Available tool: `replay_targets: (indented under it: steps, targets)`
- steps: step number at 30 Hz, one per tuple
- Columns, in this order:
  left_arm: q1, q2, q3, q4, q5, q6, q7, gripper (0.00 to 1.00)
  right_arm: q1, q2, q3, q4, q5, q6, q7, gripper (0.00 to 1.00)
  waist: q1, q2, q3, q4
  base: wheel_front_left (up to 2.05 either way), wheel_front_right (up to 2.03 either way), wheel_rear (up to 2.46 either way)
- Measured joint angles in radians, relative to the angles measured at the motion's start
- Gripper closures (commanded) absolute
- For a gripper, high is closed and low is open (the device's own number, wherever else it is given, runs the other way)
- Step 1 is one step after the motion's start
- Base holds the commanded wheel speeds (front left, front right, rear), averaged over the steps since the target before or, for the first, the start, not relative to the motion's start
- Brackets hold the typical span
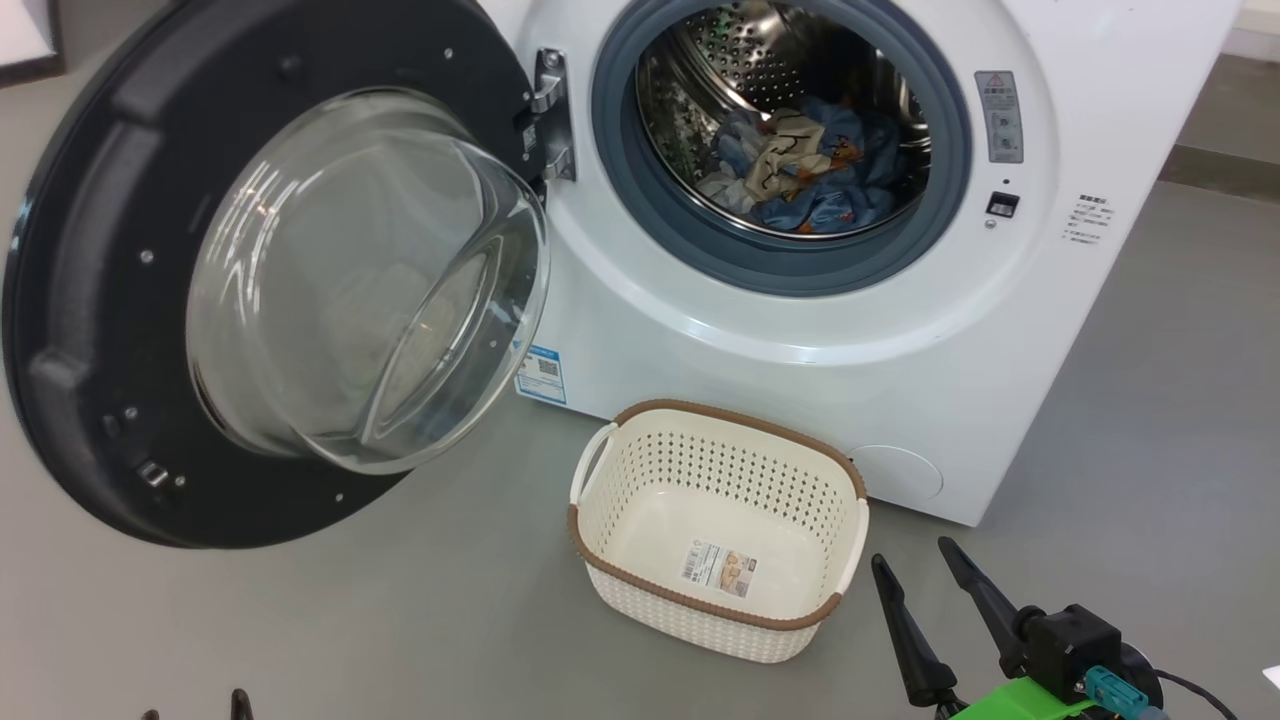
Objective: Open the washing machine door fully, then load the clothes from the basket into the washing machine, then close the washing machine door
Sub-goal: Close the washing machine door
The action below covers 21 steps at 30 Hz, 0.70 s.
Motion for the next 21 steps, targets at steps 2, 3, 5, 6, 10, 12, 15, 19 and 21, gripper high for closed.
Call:
replay_targets:
  steps: [2, 3, 5, 6, 10, 12, 15, 19, 21]
  targets:
    - [0.003, 0.000, 0.001, -0.002, -0.004, 0.007, 0.000, 0.00, -0.001, 0.001, 0.005, 0.002, 0.000, 0.000, 0.000, 0.00, 0.0000, 0.0000, 0.003, 0.011, 0.00, 0.00, 0.00]
    - [0.015, 0.000, 0.002, -0.004, -0.008, 0.014, 0.000, 0.00, -0.002, 0.001, 0.008, 0.006, 0.000, 0.000, 0.000, 0.00, 0.0000, 0.0000, 0.009, 0.017, 0.00, 0.00, 0.00]
    - [0.017, 0.000, 0.004, -0.004, -0.010, 0.021, 0.000, 0.00, -0.003, 0.001, 0.010, 0.010, 0.000, 0.000, 0.000, 0.00, 0.0000, 0.0000, 0.013, 0.022, 0.00, 0.00, 0.00]
    - [0.018, 0.000, 0.004, -0.004, -0.010, 0.021, 0.000, 0.00, -0.004, 0.001, 0.010, 0.012, 0.000, 0.000, 0.000, 0.00, 0.0000, 0.0000, 0.015, 0.023, 0.00, 0.00, 0.00]
    - [0.019, 0.000, 0.003, -0.008, -0.015, 0.030, 0.000, 0.00, -0.006, 0.001, 0.015, 0.016, 0.000, 0.000, 0.000, 0.00, 0.0000, 0.0000, 0.021, 0.028, 0.00, 0.00, 0.00]
    - [0.019, 0.000, 0.002, -0.010, -0.017, 0.038, 0.000, 0.00, -0.006, 0.001, 0.017, 0.017, 0.000, 0.000, 0.000, 0.00, 0.0000, 0.0000, 0.023, 0.029, 0.00, 0.00, 0.00]
    - [0.019, 0.000, 0.002, -0.014, -0.017, 0.039, 0.000, 0.00, -0.007, 0.001, 0.019, 0.017, 0.000, 0.000, 0.000, 0.00, 0.0000, 0.0000, 0.027, 0.029, 0.00, 0.00, 0.00]
    - [0.019, 0.000, 0.001, -0.014, -0.017, 0.042, 0.000, 0.00, -0.009, 0.001, 0.019, 0.018, 0.000, 0.000, 0.000, 0.00, 0.0000, 0.0001, 0.029, 0.028, 0.00, 0.00, 0.00]
    - [0.019, 0.000, 0.001, -0.014, -0.017, 0.042, 0.000, 0.00, -0.009, 0.001, 0.019, 0.018, 0.000, 0.000, 0.000, 0.00, 0.0000, 0.0000, 0.030, 0.028, 0.00, 0.00, 0.00]
